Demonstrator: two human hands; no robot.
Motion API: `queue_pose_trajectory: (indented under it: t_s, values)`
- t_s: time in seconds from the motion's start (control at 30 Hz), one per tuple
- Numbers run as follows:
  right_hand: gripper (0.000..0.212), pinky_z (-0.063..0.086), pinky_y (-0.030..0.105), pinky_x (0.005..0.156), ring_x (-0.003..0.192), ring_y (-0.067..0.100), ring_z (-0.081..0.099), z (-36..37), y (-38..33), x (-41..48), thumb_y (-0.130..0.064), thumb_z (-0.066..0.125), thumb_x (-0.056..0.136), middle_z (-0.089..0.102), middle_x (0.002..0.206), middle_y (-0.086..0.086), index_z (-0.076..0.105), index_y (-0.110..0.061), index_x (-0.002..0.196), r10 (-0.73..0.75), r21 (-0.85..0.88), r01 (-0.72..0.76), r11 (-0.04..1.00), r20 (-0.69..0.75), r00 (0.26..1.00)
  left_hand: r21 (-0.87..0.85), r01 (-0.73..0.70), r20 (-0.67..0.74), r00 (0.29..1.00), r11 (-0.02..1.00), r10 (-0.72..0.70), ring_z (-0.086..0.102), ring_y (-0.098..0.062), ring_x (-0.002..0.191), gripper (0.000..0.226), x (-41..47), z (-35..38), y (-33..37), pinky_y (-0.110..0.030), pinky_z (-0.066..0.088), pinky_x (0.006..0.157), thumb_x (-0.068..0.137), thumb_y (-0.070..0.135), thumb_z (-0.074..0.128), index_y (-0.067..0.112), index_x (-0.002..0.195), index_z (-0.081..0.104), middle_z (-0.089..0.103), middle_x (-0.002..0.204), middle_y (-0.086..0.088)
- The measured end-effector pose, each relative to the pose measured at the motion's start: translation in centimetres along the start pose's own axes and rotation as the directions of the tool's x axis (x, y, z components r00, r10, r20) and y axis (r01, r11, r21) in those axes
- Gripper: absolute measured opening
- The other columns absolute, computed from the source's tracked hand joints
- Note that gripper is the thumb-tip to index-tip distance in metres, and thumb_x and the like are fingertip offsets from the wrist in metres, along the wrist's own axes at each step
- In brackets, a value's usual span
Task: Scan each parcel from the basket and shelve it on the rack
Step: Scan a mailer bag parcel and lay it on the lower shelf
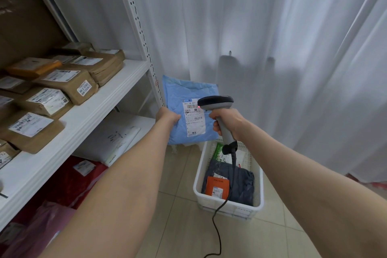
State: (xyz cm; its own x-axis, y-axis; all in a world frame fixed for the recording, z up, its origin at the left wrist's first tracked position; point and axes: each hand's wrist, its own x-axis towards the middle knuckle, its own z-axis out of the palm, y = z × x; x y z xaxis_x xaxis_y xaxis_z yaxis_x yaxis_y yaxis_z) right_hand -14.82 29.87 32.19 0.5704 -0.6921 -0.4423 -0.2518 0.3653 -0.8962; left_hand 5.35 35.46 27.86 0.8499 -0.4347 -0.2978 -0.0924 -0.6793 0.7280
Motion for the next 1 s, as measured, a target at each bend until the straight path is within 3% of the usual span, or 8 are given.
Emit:
queue_pose_trajectory:
  t_s: [0.4, 0.53, 0.73, 0.87, 1.0]
  values:
    - [0.005, 0.042, 0.019, 0.041, 0.042, 0.014, 0.054, -0.4, -0.1, -0.2, -0.009, 0.062, 0.085, 0.062, 0.058, 0.011, 0.061, -0.005, 0.088, 0.015, -0.024, -0.013, 1.0, 0.057, 0.998, -0.058, 0.01, -0.006, 1.0, 0.998, -0.01, 0.059, -0.03, 0.11, 0.043, 0.5, -0.9, 0.2, -0.039, 0.05, 0.096, 0.082, 0.016, 0.073, 0.001, 0.119, 0.058, 0.061, 0.122, -0.014]
    - [0.008, 0.042, 0.018, 0.039, 0.038, 0.014, 0.053, -0.4, 0.0, -0.5, -0.008, 0.062, 0.086, 0.06, 0.056, 0.011, 0.057, -0.004, 0.081, 0.03, -0.037, -0.029, 0.999, 0.038, 0.999, -0.103, 0.001, -0.017, 1.0, 0.995, -0.003, 0.059, -0.03, 0.111, 0.043, 0.6, -1.3, 0.2, -0.037, 0.049, 0.096, 0.082, 0.011, 0.071, 0.001, 0.121, 0.058, 0.061, 0.123, -0.014]
    - [0.012, 0.039, 0.017, 0.038, 0.037, 0.013, 0.048, 0.0, -0.8, -1.1, -0.005, 0.059, 0.087, 0.05, 0.061, 0.01, 0.052, -0.006, 0.077, 0.019, -0.02, -0.018, 1.0, 0.035, 0.999, -0.189, -0.009, -0.02, 1.0, 0.982, 0.005, 0.061, -0.026, 0.097, 0.034, 0.4, -2.1, 0.4, -0.031, 0.051, 0.081, 0.083, 0.004, 0.067, 0.004, 0.116, 0.059, 0.063, 0.115, -0.011]
    - [0.013, 0.039, 0.018, 0.039, 0.041, 0.013, 0.046, 0.1, -1.5, -1.5, -0.005, 0.058, 0.087, 0.048, 0.061, 0.008, 0.051, -0.008, 0.076, 0.005, -0.035, -0.003, 0.999, 0.041, 0.999, -0.221, -0.021, -0.014, 1.0, 0.975, 0.018, 0.058, -0.025, 0.091, 0.034, 0.4, -3.1, 0.8, -0.036, 0.052, 0.087, 0.082, 0.001, 0.067, 0.003, 0.116, 0.058, 0.062, 0.106, -0.011]
    - [0.009, 0.04, 0.019, 0.041, 0.041, 0.013, 0.047, 0.5, -2.2, -1.9, -0.004, 0.057, 0.085, 0.049, 0.06, 0.008, 0.052, -0.008, 0.079, -0.013, -0.065, 0.016, 0.998, 0.04, 0.999, -0.21, -0.021, -0.021, 1.0, 0.977, 0.017, 0.057, -0.023, 0.086, 0.029, 0.2, -3.9, 1.3, -0.033, 0.051, 0.082, 0.083, 0.003, 0.067, 0.001, 0.111, 0.059, 0.057, 0.089, -0.007]
